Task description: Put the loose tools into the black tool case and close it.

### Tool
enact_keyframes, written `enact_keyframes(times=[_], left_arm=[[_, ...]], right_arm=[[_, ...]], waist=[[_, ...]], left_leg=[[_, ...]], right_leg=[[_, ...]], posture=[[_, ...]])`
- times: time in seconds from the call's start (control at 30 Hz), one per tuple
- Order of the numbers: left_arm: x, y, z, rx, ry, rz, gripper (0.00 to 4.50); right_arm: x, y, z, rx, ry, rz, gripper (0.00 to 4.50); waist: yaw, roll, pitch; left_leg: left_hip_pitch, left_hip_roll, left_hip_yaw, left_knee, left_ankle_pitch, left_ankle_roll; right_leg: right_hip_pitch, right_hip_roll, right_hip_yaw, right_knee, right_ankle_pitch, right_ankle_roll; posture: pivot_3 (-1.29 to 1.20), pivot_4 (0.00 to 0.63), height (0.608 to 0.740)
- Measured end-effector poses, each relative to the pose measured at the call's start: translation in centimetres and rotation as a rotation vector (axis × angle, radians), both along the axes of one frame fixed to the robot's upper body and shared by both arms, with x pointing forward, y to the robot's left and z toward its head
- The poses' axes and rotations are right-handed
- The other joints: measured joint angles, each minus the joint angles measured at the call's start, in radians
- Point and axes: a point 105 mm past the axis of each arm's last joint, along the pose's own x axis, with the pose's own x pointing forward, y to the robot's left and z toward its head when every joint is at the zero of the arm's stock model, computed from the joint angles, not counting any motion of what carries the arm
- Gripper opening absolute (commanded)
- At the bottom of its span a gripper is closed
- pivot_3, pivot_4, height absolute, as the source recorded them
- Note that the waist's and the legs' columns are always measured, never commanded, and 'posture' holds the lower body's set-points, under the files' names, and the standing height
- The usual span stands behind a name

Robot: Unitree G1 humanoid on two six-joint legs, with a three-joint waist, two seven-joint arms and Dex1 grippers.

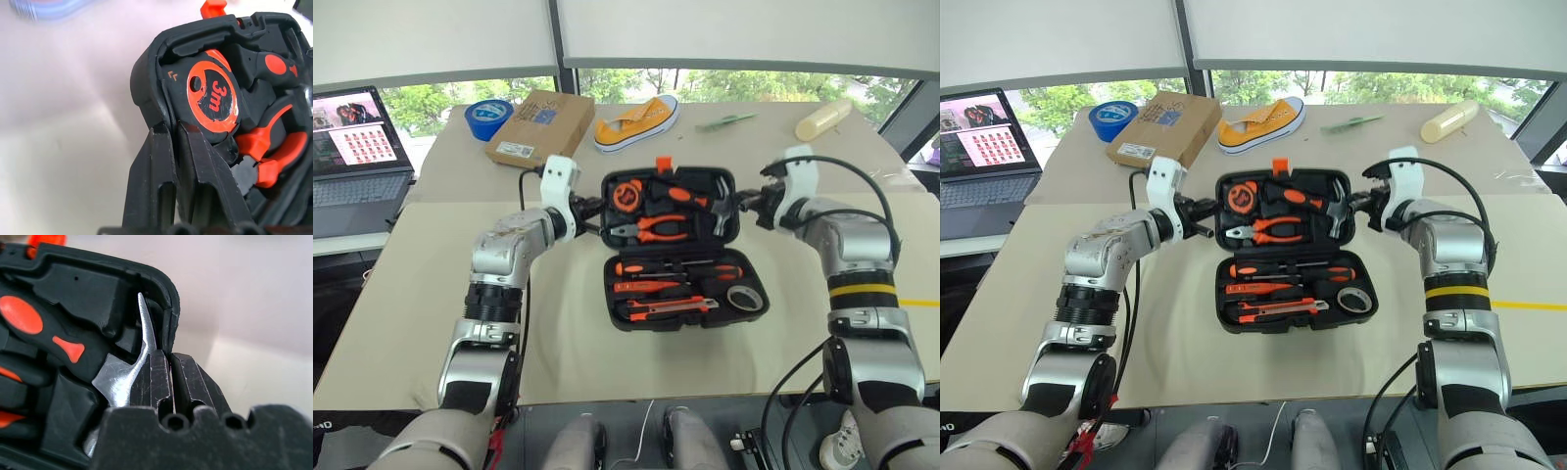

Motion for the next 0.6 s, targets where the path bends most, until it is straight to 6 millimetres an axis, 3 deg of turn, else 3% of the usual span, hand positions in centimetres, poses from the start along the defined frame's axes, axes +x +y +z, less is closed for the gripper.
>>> enact_keyframes(times=[0.13, 0.43, 0.6], left_arm=[[-0.2, 0.0, 0.8, 0.005, -0.073, -0.008, 0.01], [-2.8, 0.6, 0.2, 0.070, -0.245, -0.050, 0.01], [-6.1, 1.0, -1.0, 0.122, -0.372, -0.048, 0.01]], right_arm=[[-0.1, 0.1, 1.0, -0.004, -0.074, -0.002, 0.00], [-2.7, 0.3, 0.6, -0.076, -0.223, 0.040, 0.00], [-7.2, 0.2, -1.0, -0.165, -0.362, 0.088, 0.00]], waist=[[-0.003, 0.000, 0.000], [-0.002, 0.000, 0.000], [0.001, 0.001, -0.004]], left_leg=[[0.000, 0.000, 0.000, -0.001, 0.000, 0.000], [0.002, 0.000, -0.001, -0.001, 0.000, 0.000], [0.008, 0.000, -0.001, -0.005, -0.001, 0.001]], right_leg=[[-0.001, 0.000, 0.000, 0.000, 0.000, 0.000], [0.001, 0.001, 0.000, 0.000, 0.000, 0.000], [0.003, 0.001, 0.000, 0.001, 0.000, 0.000]], posture=[[0.00, 0.150, 0.735], [0.00, 0.150, 0.735], [0.00, 0.150, 0.735]])
